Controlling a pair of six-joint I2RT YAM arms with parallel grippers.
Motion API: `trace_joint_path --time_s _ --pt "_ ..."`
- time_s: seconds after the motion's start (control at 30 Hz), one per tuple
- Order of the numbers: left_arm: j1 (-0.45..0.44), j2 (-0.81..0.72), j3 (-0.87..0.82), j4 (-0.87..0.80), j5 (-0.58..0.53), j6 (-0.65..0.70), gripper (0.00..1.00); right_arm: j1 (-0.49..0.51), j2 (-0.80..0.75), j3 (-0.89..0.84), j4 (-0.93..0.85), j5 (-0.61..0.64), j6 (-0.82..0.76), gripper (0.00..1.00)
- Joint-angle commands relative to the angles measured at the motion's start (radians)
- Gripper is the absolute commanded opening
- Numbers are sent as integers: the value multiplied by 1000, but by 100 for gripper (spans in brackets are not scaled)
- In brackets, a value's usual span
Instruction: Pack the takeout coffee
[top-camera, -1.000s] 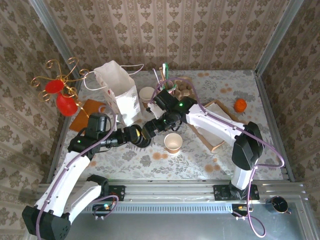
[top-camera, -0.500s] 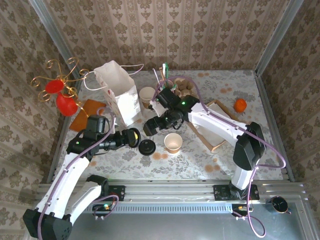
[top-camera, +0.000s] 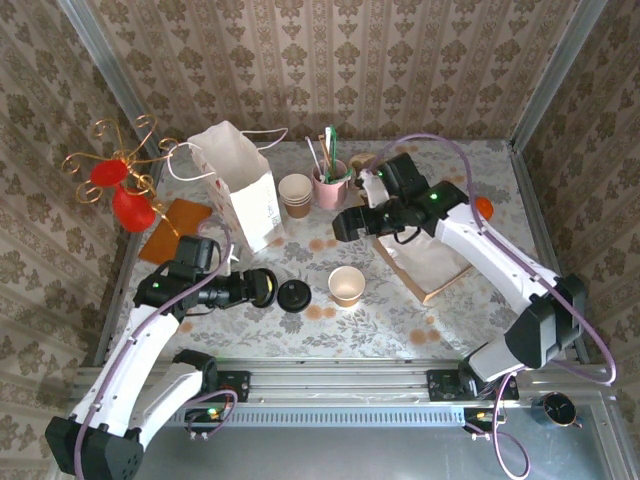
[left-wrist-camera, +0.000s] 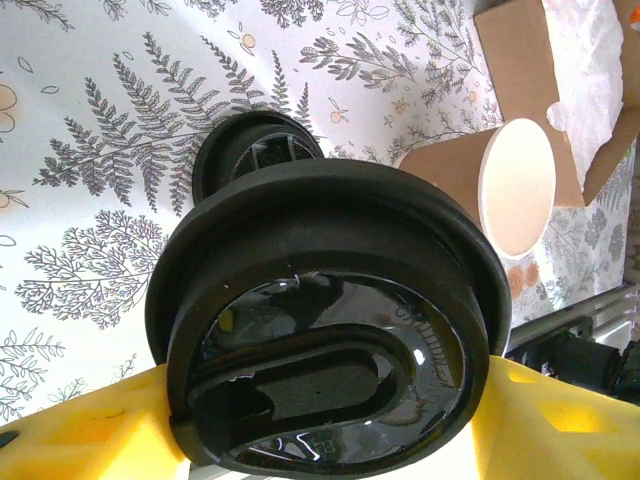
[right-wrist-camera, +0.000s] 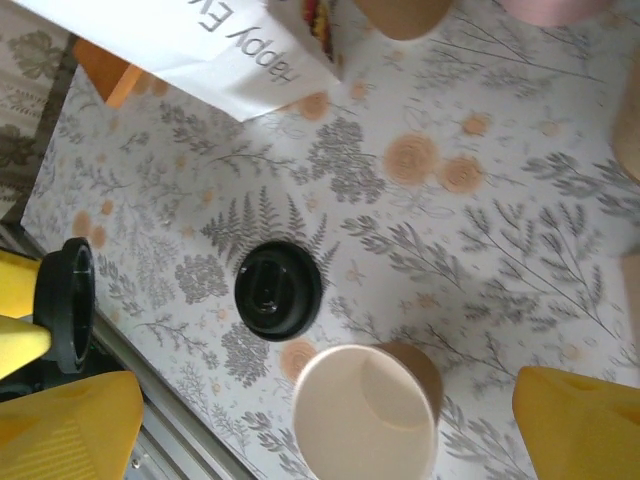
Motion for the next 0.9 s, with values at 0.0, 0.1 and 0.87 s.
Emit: trace_joint_path --time_s 0.0,0.1,0.87 --pt "-33 10 31 -19 -28 28 64 -44 -79 -47 -22 0 28 97" --pt "-87 40 70 -27 -75 33 64 -99 -139 -103 -36 -22 45 97" --pt "-458 824 771 -205 -256 169 66 -214 -441 -372 -19 9 36 98"
